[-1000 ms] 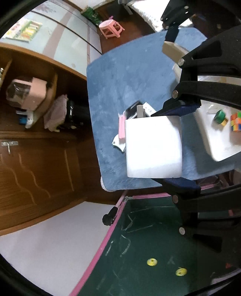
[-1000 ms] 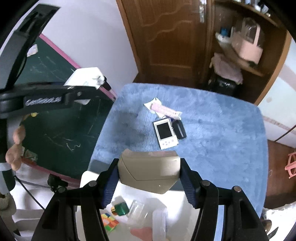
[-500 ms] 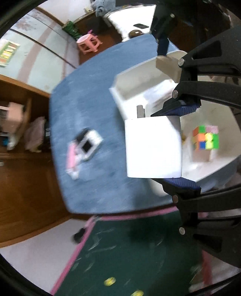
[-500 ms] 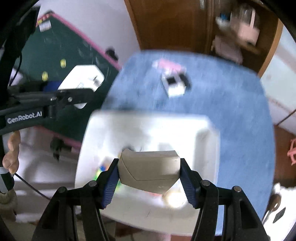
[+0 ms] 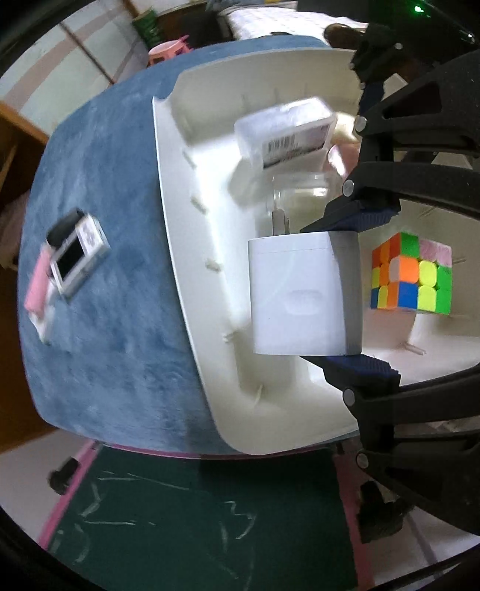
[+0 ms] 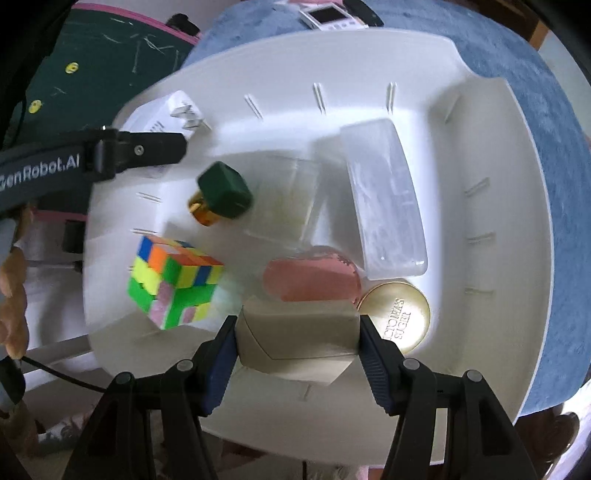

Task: Organize rigid objects
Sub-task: 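Lower the white block and beige bar into the white tray, opening both grippers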

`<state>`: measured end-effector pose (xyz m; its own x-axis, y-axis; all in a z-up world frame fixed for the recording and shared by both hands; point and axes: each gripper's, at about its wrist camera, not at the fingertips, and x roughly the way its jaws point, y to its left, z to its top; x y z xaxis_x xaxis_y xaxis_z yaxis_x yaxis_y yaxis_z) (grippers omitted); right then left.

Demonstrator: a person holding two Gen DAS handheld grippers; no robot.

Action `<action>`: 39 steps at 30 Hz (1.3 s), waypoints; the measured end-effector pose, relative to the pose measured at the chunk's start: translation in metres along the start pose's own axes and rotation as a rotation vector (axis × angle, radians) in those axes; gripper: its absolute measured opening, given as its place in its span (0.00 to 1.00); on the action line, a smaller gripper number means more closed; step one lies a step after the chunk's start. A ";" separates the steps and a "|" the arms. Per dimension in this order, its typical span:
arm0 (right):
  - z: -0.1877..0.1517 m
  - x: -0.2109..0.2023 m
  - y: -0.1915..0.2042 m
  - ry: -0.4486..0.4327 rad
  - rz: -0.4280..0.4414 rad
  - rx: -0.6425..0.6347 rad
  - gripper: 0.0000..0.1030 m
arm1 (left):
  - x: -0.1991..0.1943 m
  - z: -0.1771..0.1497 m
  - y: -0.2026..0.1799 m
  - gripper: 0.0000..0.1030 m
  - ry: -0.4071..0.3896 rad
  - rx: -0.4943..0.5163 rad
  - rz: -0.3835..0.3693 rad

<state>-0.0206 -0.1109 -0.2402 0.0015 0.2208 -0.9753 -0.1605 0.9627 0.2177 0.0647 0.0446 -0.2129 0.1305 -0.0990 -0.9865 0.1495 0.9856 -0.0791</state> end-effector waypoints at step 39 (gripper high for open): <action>0.008 -0.070 -0.001 -0.127 -0.014 -0.155 0.69 | -0.067 0.029 -0.009 0.67 -0.118 -0.118 0.019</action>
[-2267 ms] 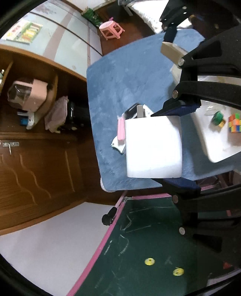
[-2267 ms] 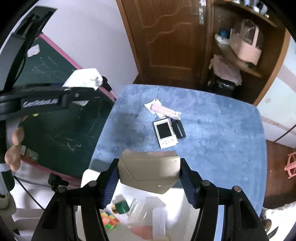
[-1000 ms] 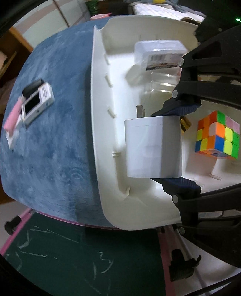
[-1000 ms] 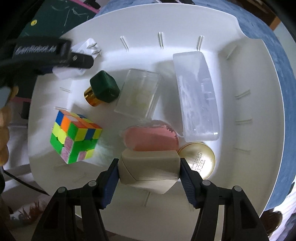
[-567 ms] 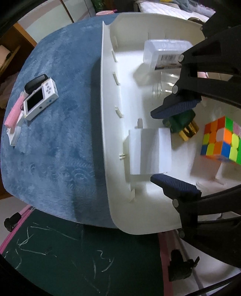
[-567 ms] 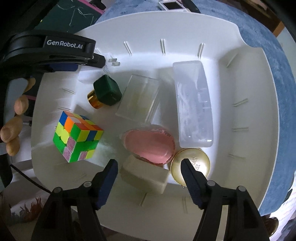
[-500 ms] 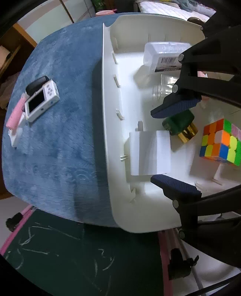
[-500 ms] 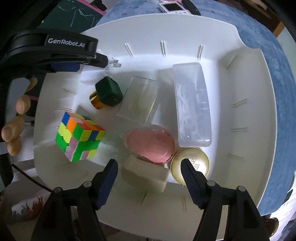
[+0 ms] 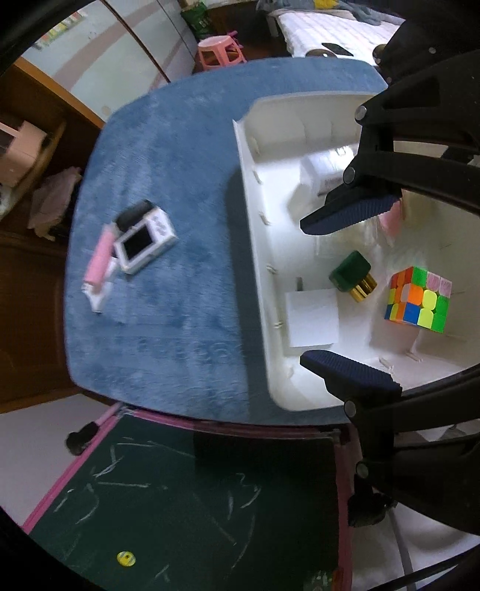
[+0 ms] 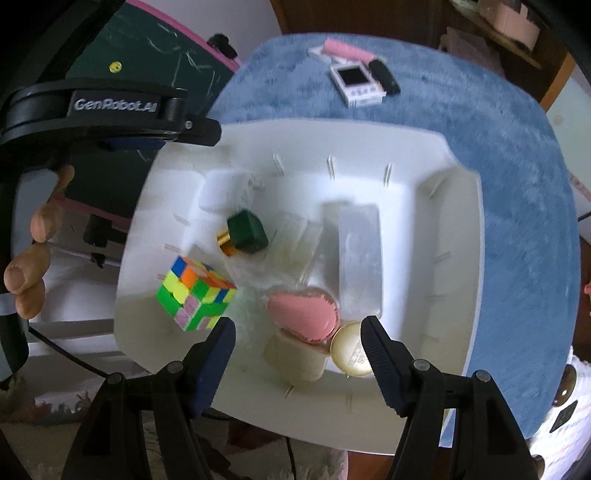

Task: Organize rigid objects
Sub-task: 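Lower the white block and beige bar into the white tray, opening both grippers, then grasp the white handheld device with the left gripper while the right grasps the black plug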

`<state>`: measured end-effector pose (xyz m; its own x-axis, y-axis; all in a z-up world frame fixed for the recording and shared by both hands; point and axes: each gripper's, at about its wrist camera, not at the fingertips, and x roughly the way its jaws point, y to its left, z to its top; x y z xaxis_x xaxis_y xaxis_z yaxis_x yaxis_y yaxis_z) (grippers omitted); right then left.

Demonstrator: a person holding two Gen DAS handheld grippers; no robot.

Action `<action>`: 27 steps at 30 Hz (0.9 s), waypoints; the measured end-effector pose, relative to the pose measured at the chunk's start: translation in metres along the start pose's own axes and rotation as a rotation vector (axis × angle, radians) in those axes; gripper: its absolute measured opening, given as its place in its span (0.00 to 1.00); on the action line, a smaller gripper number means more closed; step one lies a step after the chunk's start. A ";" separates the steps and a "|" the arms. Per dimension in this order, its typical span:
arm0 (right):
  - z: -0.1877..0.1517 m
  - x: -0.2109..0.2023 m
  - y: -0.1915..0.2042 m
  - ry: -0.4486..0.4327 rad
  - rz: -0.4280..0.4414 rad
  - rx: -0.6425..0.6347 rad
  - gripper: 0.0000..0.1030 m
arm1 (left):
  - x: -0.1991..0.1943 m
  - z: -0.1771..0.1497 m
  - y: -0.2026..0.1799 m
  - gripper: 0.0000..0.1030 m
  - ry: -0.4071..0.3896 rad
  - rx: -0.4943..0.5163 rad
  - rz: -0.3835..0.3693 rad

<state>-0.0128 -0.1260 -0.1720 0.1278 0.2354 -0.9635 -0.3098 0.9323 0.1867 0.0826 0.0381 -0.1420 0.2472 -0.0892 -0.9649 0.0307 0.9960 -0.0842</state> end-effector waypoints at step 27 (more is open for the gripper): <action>0.176 -0.116 -0.064 -0.325 -0.124 0.000 0.69 | -0.091 0.114 -0.026 0.74 -0.306 0.015 0.028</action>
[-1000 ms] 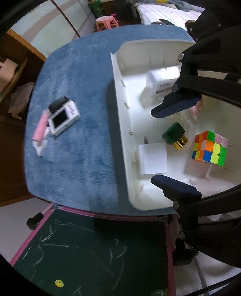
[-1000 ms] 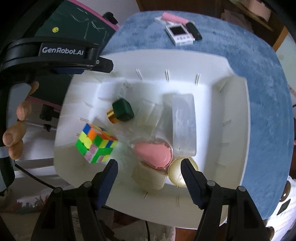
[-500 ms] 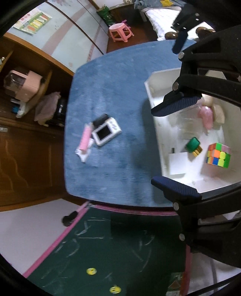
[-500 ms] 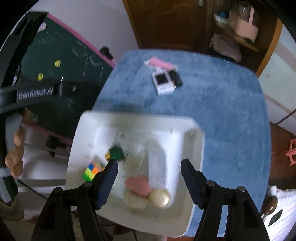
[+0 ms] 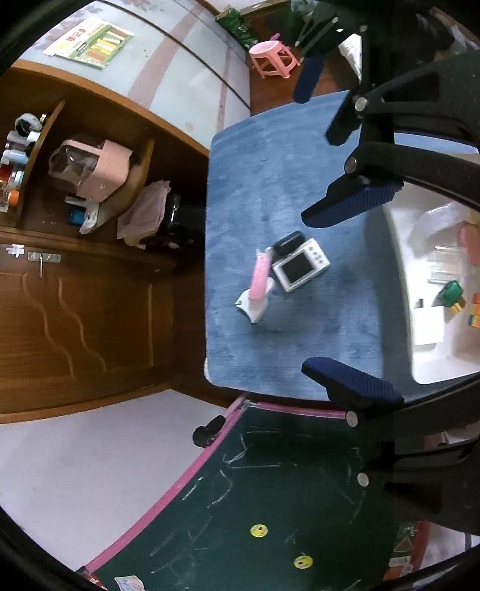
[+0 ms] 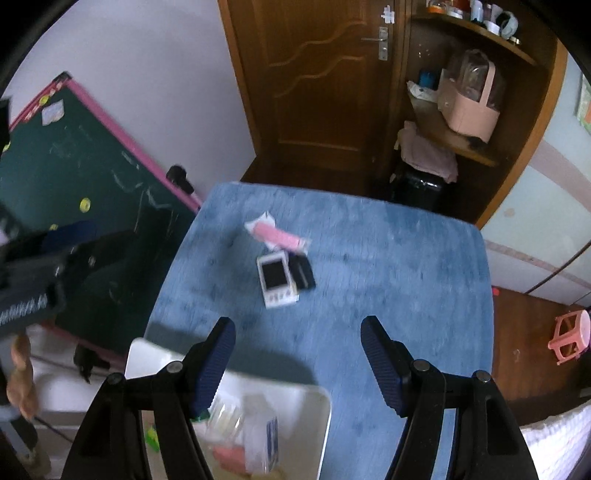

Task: Organize rigid objects
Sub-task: 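Grasp the white handheld device with the left gripper while the right grasps the black plug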

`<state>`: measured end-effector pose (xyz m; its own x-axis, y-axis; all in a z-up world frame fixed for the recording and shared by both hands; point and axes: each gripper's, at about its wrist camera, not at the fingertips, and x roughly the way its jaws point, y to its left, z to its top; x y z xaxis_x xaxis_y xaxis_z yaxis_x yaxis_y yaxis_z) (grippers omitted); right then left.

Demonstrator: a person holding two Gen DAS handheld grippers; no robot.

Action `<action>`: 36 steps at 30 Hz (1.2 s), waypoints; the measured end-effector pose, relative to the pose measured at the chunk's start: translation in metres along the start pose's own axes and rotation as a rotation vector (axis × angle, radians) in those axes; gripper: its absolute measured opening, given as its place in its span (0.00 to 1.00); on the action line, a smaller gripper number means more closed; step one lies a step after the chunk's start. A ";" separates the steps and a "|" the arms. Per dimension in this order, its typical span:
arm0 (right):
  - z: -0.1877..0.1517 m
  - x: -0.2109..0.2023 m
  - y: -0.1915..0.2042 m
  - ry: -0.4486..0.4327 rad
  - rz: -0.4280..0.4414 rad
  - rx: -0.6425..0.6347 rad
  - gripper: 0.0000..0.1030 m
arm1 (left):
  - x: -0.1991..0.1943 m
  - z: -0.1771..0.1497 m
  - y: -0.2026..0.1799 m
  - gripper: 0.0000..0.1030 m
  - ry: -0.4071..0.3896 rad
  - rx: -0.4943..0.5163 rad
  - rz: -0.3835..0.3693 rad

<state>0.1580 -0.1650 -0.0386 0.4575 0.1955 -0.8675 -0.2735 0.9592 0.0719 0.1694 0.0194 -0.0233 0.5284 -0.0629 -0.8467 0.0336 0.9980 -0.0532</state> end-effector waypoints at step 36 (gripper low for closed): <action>0.030 0.271 -0.040 0.276 0.207 0.146 0.43 | 0.194 0.003 0.026 0.74 0.298 -0.221 0.000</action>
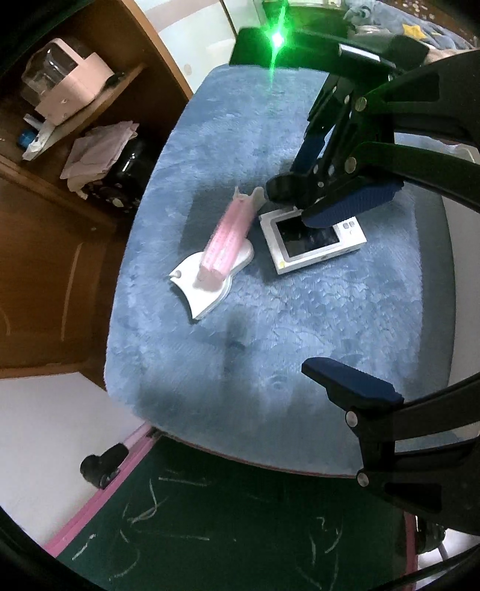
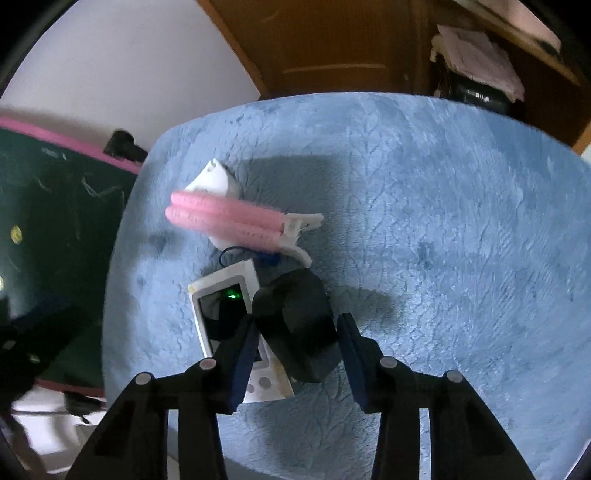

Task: Organize rigid objects
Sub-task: 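Grasp the white handheld device with the left gripper while the right grasps the black plug, then lower the white device and black plug into the white tray, opening both grippers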

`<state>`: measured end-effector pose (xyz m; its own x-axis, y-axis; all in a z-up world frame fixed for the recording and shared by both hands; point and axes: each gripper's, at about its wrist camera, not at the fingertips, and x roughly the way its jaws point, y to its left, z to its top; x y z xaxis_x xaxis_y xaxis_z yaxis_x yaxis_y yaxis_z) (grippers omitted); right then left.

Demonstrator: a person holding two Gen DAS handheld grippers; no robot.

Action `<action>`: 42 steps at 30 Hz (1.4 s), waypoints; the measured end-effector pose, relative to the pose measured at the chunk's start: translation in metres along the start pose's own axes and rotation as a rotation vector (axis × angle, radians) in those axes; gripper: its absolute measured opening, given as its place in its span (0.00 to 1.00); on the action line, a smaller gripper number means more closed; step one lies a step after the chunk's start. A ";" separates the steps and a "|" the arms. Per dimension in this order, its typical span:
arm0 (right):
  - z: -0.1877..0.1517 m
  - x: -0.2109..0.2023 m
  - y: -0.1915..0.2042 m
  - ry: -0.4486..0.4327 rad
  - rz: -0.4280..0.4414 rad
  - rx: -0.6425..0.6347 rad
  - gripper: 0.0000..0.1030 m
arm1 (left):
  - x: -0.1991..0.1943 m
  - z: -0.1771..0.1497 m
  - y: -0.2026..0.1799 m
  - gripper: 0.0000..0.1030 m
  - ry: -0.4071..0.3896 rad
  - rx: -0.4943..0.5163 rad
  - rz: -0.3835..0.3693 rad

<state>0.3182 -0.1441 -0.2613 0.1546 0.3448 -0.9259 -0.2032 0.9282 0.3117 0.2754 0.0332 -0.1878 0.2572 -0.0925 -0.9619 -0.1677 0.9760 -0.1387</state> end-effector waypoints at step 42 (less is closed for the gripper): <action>-0.035 -0.041 -0.040 -0.041 -0.071 0.062 0.25 | 0.067 -0.016 -0.048 0.63 0.122 -0.034 0.083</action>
<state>0.2861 -0.2003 -0.2433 0.2059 0.2819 -0.9371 -0.1306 0.9569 0.2592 0.2857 -0.0230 -0.2494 0.1242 -0.0369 -0.9916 -0.2166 0.9742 -0.0633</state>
